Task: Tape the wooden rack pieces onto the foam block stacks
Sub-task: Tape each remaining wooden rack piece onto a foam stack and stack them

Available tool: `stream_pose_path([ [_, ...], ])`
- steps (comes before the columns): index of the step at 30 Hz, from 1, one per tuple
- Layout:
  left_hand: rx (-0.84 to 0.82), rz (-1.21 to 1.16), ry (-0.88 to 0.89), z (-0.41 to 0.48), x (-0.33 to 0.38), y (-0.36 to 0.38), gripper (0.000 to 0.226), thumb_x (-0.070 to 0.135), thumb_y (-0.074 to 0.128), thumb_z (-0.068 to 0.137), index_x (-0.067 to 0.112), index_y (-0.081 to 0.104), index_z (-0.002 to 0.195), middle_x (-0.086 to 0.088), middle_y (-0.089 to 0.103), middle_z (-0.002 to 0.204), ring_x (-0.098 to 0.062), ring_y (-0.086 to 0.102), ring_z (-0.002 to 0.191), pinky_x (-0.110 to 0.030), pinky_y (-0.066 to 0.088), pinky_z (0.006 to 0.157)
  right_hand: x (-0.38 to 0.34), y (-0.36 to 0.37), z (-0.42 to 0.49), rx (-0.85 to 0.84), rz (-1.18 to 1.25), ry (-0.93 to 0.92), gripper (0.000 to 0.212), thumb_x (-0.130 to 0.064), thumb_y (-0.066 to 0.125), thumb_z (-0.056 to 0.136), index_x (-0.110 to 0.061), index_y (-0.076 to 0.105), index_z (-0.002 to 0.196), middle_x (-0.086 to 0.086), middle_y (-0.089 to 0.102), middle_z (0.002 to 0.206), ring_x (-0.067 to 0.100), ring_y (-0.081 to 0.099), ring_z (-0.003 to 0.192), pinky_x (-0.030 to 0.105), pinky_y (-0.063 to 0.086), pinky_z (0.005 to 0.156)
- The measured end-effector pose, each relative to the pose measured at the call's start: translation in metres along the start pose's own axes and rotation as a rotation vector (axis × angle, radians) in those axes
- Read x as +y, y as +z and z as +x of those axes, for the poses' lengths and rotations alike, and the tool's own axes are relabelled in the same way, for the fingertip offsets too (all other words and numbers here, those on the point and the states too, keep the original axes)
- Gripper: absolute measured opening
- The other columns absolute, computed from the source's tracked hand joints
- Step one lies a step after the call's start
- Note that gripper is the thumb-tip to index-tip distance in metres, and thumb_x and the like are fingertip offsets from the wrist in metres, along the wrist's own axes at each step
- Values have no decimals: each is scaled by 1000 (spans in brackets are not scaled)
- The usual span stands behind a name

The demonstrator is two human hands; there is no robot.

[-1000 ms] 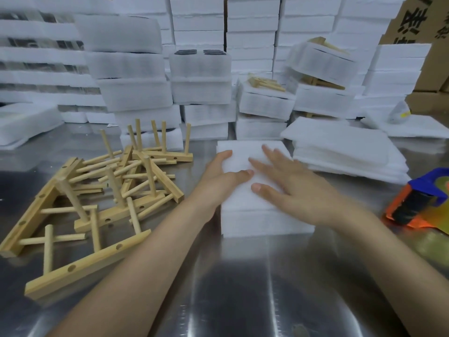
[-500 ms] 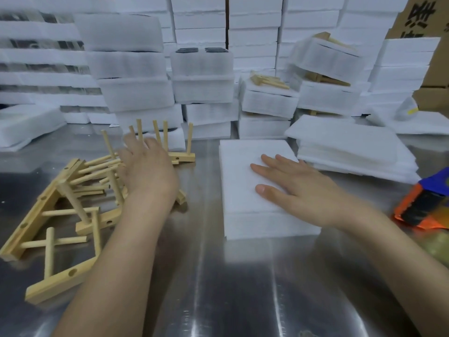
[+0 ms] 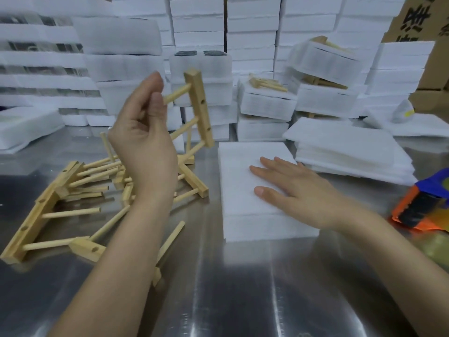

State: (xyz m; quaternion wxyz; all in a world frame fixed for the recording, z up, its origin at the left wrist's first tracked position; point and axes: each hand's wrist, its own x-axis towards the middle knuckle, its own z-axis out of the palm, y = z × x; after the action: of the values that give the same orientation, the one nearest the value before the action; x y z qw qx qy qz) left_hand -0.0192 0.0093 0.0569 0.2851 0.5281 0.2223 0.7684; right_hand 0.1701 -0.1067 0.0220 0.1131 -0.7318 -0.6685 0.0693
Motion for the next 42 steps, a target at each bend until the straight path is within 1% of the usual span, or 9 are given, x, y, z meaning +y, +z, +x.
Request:
stream_pose_path([
  [6,-59,-594,-558,-21,-1,22,22,6,48,98,12,61,114,-5,63,126,-12,63,114,-21,51,90,3,0,0,105,198,46,90,-81,24,72,-35,20,149,-27,25,150,11,22,143,35,19,117],
  [17,-637,-951,-572,-27,9,19,33,-5,52,83,10,74,101,-5,72,109,-17,67,106,-26,54,86,4,1,-2,301,441,55,23,-43,45,96,-30,45,115,-12,63,108,13,56,98,29,39,78],
  [21,-454,-375,-431,-26,0,21,44,-5,52,93,14,46,133,-3,58,132,-10,57,121,-24,47,99,4,-1,0,441,533,104,24,-36,50,98,-19,40,85,-1,53,74,2,44,58,18,34,54],
  [24,-503,169,-465,-33,-14,22,51,10,49,99,18,34,147,5,40,149,-7,37,136,-29,31,114,4,-1,1,484,550,166,24,-41,52,96,-21,43,86,-5,55,77,-1,46,58,11,35,50],
  [27,-679,263,-794,-49,-26,27,45,25,44,101,17,34,143,-2,42,147,-21,41,134,-42,33,113,5,-1,3,510,558,200,22,-42,56,94,-24,47,87,-3,59,84,4,49,65,11,35,51],
  [32,-762,309,-801,-62,-36,29,33,20,39,101,18,42,133,-3,47,137,-22,49,124,-41,39,108,7,-8,0,837,628,169,13,-31,66,89,-18,66,92,-8,63,75,6,53,66,12,35,55],
  [36,-752,292,-817,-61,-38,29,32,18,40,101,15,44,132,-6,48,137,-25,50,123,-43,39,108,3,-18,-7,1230,-102,66,16,-12,64,81,-17,73,93,-1,69,74,20,54,68,32,39,68],
  [39,-742,299,-813,-62,-39,29,29,20,40,101,15,44,130,-5,48,136,-24,49,123,-43,40,107,-6,-12,-3,757,-290,-38,35,0,63,71,-21,75,96,-1,71,79,30,58,79,34,38,72],
  [42,-741,298,-798,-62,-43,29,30,20,39,101,16,43,131,-5,45,140,-23,47,127,-43,37,109,-9,-12,-6,297,94,-109,38,-21,60,79,-35,68,114,-12,69,96,18,54,93,37,45,81],
])
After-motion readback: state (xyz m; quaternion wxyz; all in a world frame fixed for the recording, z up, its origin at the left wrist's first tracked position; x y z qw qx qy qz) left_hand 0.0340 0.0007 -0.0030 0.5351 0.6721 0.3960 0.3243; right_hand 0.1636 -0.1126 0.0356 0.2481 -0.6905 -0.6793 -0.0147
